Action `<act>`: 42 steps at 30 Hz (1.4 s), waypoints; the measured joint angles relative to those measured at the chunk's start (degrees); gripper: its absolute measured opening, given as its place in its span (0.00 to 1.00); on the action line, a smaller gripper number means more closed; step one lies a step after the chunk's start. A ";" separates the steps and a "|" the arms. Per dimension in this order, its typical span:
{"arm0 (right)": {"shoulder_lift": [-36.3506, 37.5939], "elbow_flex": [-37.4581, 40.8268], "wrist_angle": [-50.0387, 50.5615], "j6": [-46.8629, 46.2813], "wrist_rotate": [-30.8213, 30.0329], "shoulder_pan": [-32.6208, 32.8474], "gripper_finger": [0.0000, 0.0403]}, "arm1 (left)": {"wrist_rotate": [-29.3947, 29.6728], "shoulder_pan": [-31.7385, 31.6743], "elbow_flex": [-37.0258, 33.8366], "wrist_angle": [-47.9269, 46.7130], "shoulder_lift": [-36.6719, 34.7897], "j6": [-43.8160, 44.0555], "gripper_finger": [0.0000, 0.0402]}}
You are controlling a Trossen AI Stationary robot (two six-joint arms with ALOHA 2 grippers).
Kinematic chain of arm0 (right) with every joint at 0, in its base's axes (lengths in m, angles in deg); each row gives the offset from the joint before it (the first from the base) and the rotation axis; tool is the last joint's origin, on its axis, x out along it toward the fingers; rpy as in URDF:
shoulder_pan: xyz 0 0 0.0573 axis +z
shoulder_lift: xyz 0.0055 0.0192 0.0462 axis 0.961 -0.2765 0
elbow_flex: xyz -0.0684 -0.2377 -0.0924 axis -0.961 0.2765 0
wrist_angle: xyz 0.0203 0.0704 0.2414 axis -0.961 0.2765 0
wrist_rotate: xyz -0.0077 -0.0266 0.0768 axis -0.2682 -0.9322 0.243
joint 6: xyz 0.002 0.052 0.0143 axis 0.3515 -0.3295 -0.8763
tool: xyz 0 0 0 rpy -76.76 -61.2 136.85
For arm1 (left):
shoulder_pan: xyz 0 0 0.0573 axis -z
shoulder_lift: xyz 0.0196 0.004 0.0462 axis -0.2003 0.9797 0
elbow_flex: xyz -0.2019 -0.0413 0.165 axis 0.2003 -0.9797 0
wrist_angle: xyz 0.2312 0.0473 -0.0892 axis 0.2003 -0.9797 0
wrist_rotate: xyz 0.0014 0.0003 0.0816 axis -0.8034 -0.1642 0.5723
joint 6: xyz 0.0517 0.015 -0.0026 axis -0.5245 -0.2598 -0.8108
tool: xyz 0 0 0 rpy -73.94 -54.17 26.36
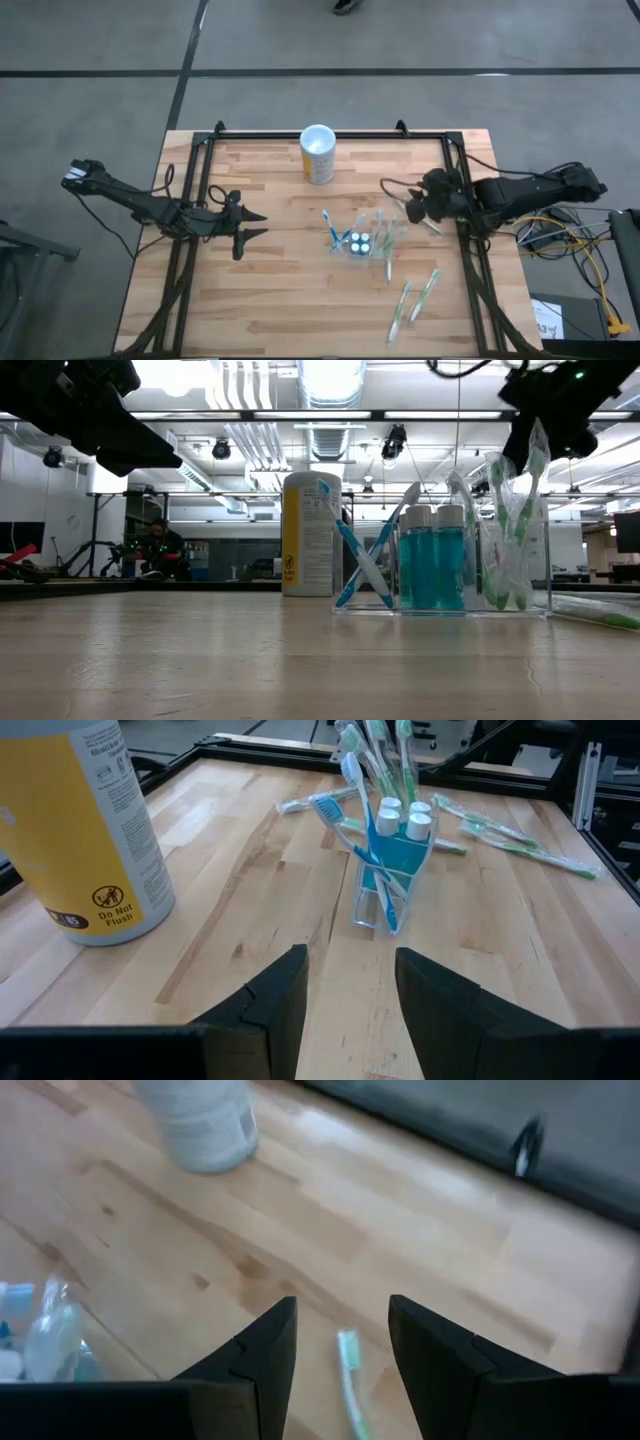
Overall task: Pick & Place toothbrushing station
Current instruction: Put the green toothbrush into the right section of the transparent organizer
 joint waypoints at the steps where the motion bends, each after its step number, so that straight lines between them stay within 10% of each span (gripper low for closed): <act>1: -0.27 0.00 -0.81 0.02 2.59 -2.10 0.39 | 0.00 0.01 0.00 0.00 0.00 0.00 0.39; 21: -2.80 -0.02 -8.90 8.40 37.06 -32.26 0.39 | 0.00 -0.02 -0.02 0.00 0.00 0.00 0.39; 42: -16.77 -2.32 -8.88 8.35 45.40 -36.94 0.39 | 0.02 0.01 0.00 0.00 0.00 0.00 0.39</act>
